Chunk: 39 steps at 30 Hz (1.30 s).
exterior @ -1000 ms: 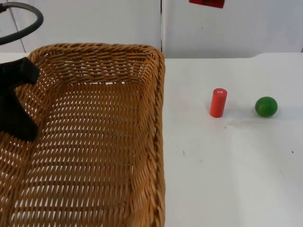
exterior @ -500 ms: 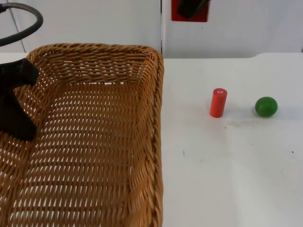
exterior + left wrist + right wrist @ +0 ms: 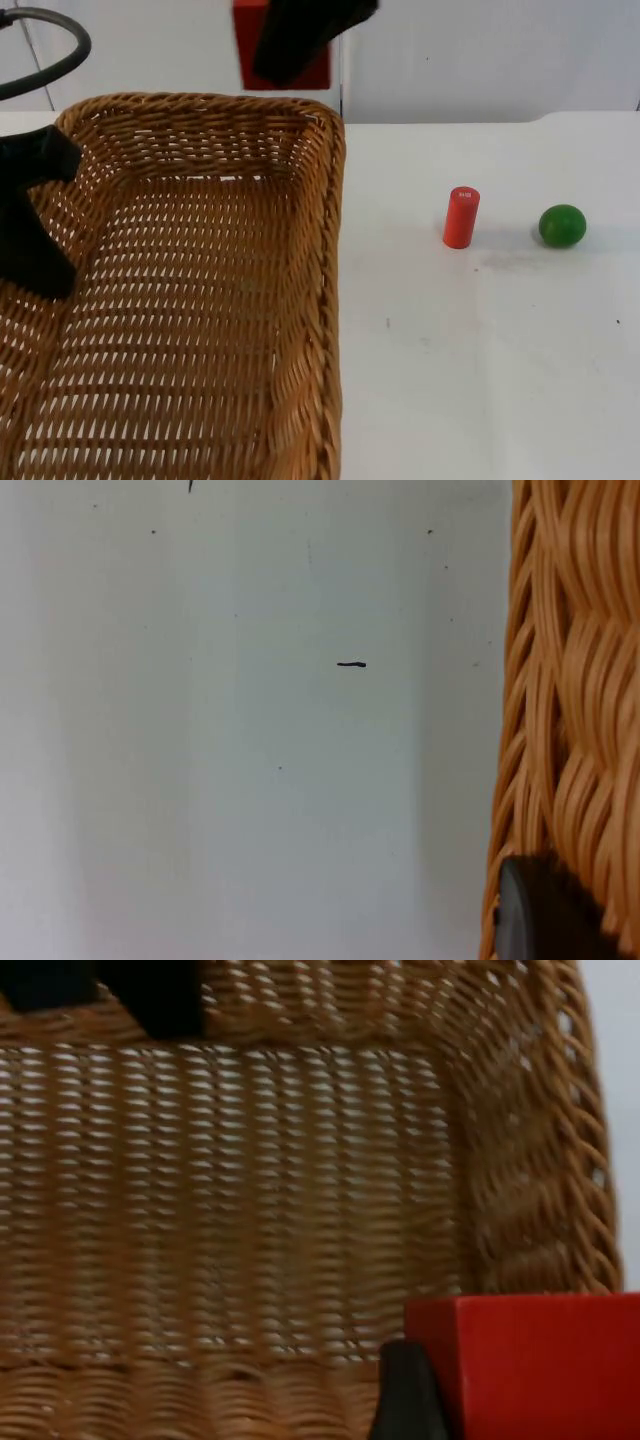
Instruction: Pick up the basket with the left hand and place the object to the left of the red cylinder into the basket with the right hand.
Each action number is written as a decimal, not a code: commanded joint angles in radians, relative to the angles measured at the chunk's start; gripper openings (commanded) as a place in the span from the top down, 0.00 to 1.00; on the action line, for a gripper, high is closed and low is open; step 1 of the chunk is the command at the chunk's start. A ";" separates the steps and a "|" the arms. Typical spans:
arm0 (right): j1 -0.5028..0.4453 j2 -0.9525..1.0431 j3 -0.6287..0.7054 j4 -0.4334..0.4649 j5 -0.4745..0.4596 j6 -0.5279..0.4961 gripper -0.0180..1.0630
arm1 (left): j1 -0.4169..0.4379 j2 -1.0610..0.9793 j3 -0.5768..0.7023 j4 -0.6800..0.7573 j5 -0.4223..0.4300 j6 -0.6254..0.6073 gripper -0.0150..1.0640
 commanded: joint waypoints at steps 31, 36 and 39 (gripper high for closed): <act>0.043 0.157 -0.003 0.124 -0.070 0.027 0.98 | 0.002 -0.009 -0.007 -0.016 -0.009 0.023 0.99; 0.043 0.178 -0.003 0.125 -0.074 0.027 0.96 | 0.002 -0.009 -0.007 -0.016 -0.009 0.023 0.99; 0.043 0.188 -0.003 0.126 -0.072 0.027 0.85 | 0.002 -0.009 -0.007 -0.016 -0.009 0.023 0.99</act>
